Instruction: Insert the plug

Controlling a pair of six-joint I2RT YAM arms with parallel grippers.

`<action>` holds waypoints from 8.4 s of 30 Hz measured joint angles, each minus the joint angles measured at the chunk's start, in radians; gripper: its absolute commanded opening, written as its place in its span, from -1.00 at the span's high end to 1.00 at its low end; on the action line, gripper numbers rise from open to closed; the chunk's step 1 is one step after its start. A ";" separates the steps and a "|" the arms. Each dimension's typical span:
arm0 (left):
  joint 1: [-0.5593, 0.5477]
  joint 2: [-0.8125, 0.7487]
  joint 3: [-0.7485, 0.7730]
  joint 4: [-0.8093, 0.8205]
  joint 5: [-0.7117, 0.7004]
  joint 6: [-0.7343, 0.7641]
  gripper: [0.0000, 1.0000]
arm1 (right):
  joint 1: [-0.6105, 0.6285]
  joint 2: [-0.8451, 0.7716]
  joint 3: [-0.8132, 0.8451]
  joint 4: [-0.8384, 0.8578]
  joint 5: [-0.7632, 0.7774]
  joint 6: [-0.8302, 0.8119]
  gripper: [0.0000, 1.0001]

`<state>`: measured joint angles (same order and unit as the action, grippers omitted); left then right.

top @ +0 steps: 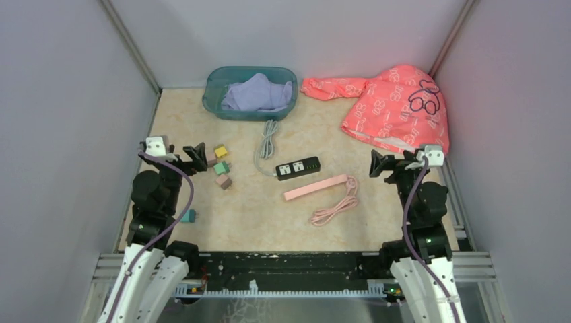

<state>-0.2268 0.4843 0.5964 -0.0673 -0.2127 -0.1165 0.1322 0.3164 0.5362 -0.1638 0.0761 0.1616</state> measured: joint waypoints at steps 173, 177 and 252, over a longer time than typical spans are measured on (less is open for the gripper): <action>-0.970 1.265 0.251 0.214 -0.357 0.515 1.00 | 0.200 1.083 0.131 0.025 -0.210 0.654 -0.26; -0.973 1.265 0.246 0.219 -0.362 0.514 1.00 | 0.200 1.083 0.109 0.076 -0.229 0.723 -0.16; -0.769 1.132 0.235 -0.002 0.083 -0.055 -0.02 | 0.200 1.009 -0.069 0.303 -0.278 0.469 0.24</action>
<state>-0.9955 1.6161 0.8318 -0.0696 -0.1295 -0.1719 0.3321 1.3251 0.4667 0.1394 -0.2016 0.6304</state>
